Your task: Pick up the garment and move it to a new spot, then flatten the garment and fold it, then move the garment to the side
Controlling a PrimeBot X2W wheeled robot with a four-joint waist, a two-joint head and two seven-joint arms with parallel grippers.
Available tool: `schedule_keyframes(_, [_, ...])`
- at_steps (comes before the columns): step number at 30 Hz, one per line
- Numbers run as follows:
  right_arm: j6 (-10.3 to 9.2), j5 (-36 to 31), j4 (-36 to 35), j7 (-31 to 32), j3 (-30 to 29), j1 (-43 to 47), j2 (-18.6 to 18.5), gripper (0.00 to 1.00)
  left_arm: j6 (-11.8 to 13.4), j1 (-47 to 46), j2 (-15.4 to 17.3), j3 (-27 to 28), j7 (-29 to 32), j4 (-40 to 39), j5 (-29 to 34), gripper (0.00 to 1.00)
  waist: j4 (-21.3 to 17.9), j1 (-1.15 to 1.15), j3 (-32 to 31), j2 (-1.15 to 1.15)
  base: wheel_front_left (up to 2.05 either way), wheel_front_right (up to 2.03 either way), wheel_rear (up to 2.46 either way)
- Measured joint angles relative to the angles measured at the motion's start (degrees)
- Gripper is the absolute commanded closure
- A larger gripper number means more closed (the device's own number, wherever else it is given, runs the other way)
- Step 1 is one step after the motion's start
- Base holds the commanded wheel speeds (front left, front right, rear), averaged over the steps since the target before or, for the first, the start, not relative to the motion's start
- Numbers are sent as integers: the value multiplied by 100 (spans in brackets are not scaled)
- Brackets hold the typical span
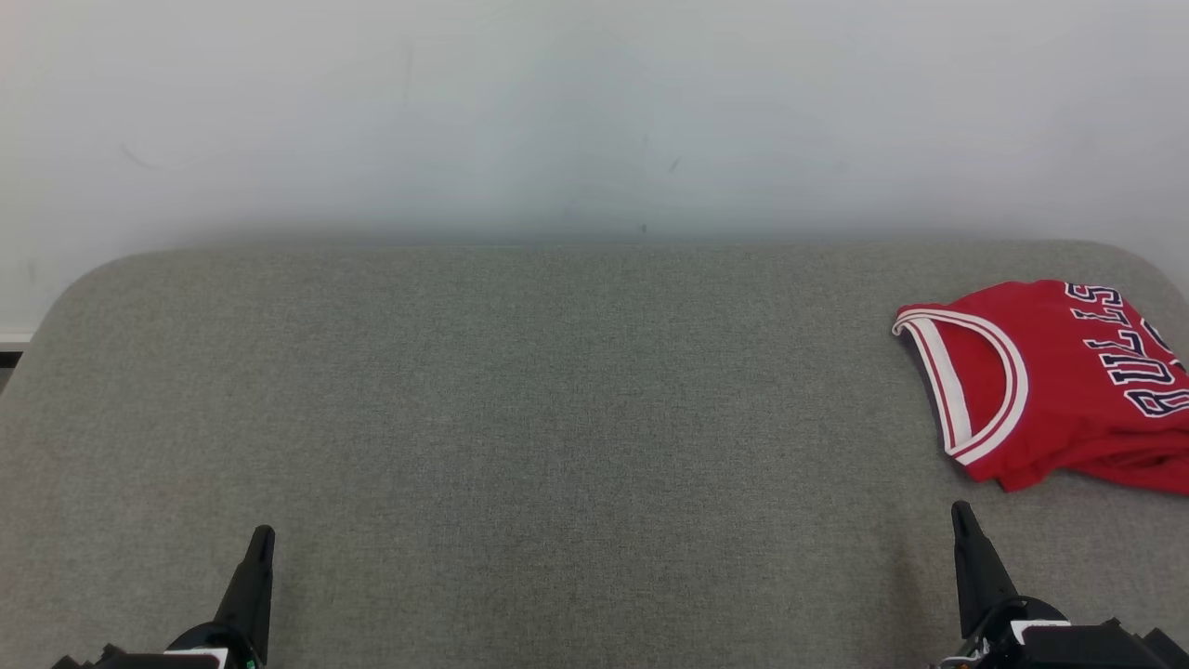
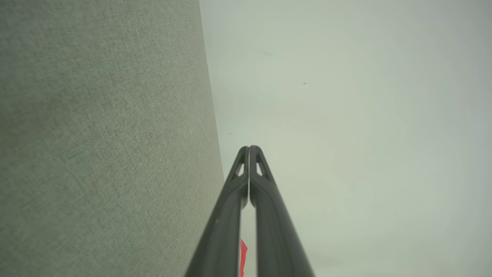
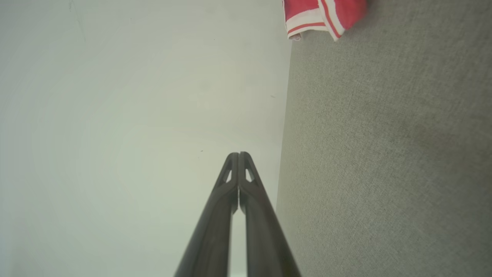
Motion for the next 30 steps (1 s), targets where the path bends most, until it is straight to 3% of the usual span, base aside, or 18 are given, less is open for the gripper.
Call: schedule_keyframes(30, [0,0,0,0,0,0,0,100,0,0,0,-1,0,0,-1,100,0,0,0,0,0,0,0])
